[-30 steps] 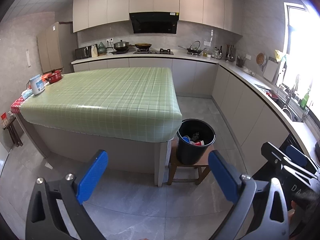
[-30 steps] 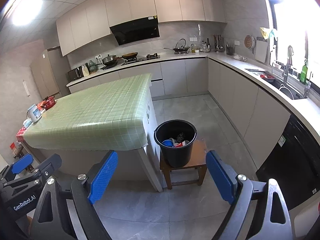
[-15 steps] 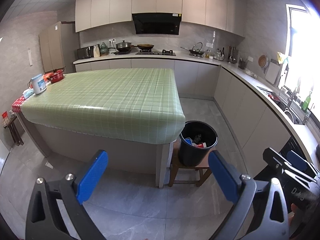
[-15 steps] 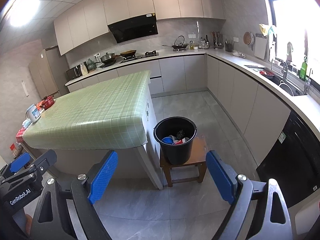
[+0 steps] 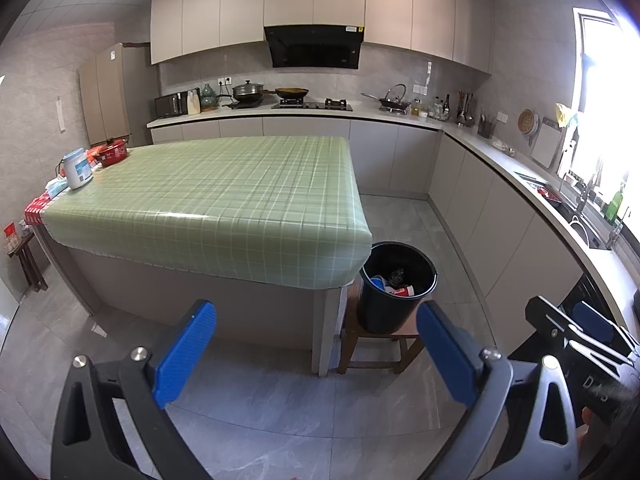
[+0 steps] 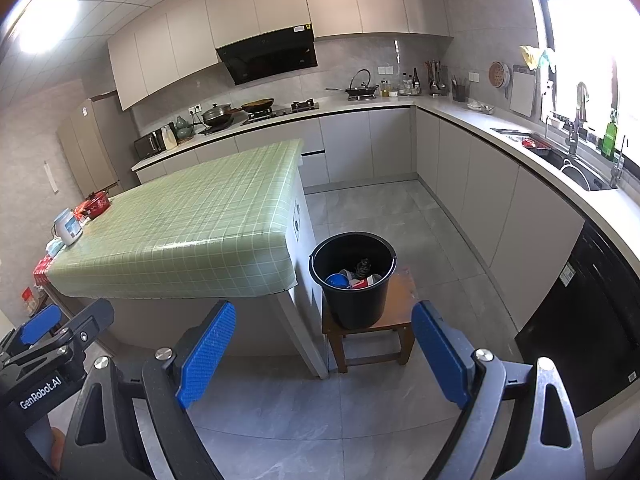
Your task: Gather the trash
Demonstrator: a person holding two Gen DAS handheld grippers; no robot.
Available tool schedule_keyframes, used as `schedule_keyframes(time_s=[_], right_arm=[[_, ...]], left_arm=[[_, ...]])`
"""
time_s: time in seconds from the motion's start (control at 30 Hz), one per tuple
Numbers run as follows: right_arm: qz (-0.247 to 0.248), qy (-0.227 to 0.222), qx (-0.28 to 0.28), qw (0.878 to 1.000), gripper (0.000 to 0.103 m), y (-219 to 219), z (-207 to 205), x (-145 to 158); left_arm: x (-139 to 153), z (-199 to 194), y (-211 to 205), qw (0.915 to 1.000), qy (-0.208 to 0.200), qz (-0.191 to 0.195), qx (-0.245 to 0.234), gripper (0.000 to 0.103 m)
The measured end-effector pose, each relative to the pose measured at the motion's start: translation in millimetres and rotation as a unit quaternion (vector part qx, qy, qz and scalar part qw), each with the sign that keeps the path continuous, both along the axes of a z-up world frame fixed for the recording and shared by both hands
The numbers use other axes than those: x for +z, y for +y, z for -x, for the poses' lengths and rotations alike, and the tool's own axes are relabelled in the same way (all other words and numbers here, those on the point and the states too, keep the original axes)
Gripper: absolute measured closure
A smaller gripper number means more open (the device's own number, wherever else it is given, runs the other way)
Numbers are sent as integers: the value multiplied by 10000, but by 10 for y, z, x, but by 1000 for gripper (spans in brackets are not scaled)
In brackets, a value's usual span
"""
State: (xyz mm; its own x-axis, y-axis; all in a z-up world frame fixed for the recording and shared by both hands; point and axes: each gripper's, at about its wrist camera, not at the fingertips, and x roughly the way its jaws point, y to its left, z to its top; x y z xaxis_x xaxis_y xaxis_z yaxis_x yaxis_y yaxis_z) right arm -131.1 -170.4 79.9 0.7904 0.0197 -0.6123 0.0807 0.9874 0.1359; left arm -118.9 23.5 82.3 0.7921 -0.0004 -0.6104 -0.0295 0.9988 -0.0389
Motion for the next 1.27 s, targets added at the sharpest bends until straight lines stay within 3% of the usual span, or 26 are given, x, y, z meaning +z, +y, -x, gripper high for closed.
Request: schedule_keyframes(time_s=[0.93,1.13,1.27], right_arm=[[19,39,14,10000,12,9,-16,-33],[40,52,2,10000,12,25,-30,-33],[28,59,-40,10000,12,20,-32,-40]], left_arm=[[-67,-105,53,9999,97,-27,-133,2],[-46,-78,54,9991,-166,74,-373,2],[-21,-118,45,9992,-135,-75,-371,1]])
